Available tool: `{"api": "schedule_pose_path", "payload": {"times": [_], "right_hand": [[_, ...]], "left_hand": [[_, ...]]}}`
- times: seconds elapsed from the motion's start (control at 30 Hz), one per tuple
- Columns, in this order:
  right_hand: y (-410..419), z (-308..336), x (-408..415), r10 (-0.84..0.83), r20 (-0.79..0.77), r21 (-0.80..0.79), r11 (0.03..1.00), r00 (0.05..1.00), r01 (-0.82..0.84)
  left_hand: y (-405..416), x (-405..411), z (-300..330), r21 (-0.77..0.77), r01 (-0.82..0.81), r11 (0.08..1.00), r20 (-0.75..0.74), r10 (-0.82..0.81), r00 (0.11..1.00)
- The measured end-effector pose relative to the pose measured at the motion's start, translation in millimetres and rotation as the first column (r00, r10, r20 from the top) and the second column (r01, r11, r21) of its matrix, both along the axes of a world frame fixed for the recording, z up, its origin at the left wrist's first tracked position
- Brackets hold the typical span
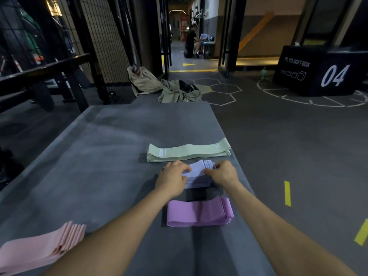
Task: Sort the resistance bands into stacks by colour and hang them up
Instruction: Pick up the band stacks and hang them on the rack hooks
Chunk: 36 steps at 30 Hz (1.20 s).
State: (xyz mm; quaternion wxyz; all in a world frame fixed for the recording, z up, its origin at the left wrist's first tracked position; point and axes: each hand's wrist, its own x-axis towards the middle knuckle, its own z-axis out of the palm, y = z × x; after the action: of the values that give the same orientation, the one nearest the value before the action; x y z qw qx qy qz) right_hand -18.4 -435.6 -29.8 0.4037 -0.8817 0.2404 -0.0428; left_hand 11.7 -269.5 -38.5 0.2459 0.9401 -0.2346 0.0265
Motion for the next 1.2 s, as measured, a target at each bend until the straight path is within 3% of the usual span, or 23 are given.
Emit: {"api": "schedule_pose_path", "payload": {"times": [0.1, 0.53, 0.87, 1.03, 1.2], "right_hand": [[-1.8, -0.9, 0.6, 0.014, -0.008, 0.013, 1.0, 1.0, -0.014], [1.7, 12.2, 23.2, 0.056, 0.038, -0.121, 0.991, 0.998, -0.051], [26.3, 24.3, 94.3, 0.284, -0.005, -0.286, 0.918, 0.959, -0.274], [35.0, 9.8, 115.7, 0.316, -0.082, -0.377, 0.868, 0.945, -0.323], [29.8, 3.8, 118.6, 0.293, -0.094, -0.449, 0.84, 0.951, -0.304]], "left_hand": [[0.7, 2.6, -0.3, 0.03, 0.017, 0.999, -0.021, -0.017, 1.0], [0.1, 21.8, 13.1, -0.09, 0.003, 0.996, -0.006, -0.003, 1.0], [33.6, 91.2, 22.0, -0.211, -0.353, 0.911, -0.041, 0.353, 0.935], [49.6, 117.2, 7.5, -0.196, -0.535, 0.822, -0.212, 0.497, 0.841], [57.4, 132.1, -10.8, -0.168, -0.622, 0.765, -0.465, 0.495, 0.734]]}}
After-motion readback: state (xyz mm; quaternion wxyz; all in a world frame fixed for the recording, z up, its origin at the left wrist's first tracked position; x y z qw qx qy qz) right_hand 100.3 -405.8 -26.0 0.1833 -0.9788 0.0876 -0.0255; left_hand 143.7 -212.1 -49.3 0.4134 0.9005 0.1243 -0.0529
